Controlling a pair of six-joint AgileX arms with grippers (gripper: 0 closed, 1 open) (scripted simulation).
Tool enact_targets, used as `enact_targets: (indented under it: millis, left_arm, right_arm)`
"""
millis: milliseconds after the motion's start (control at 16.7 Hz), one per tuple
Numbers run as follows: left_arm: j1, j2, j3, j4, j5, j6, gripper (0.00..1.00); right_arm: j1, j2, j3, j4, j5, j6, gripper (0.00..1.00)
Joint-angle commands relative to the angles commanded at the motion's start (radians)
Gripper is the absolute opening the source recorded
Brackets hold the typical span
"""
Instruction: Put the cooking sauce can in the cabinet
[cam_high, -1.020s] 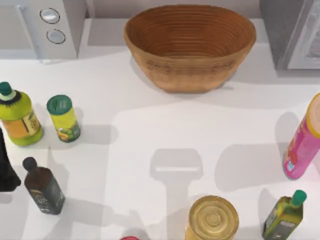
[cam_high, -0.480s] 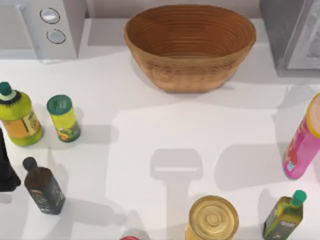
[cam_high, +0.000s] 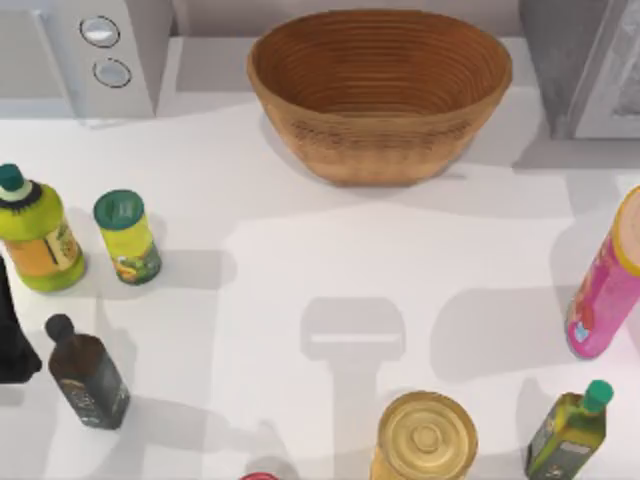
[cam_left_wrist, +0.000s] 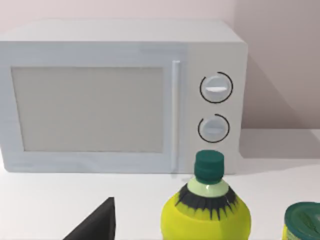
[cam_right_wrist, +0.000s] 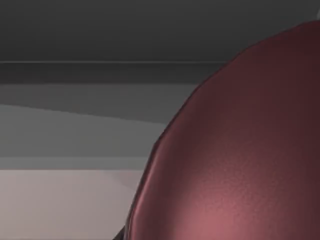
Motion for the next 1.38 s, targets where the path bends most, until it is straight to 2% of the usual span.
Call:
enact_targets:
  millis: [240, 420, 1080, 1380]
  left_arm:
    - [0.0, 0.0, 0.0, 0.0, 0.0, 0.0, 1.0]
    - [0.0, 0.0, 0.0, 0.0, 0.0, 0.0, 1.0]
    - [0.0, 0.0, 0.0, 0.0, 0.0, 0.0, 1.0]
    - [0.0, 0.0, 0.0, 0.0, 0.0, 0.0, 1.0]
  right_arm:
    - [0.026, 0.181, 0.251, -0.071, 0.027, 0.0, 0.0]
    - [0.04, 0.249, 0.353, -0.094, 0.036, 0.001, 0.0]
    - [0.041, 0.305, 0.378, -0.113, 0.03, -0.007, 0.0]
    - [0.024, 0.408, 0.473, -0.097, 0.017, -0.007, 0.0]
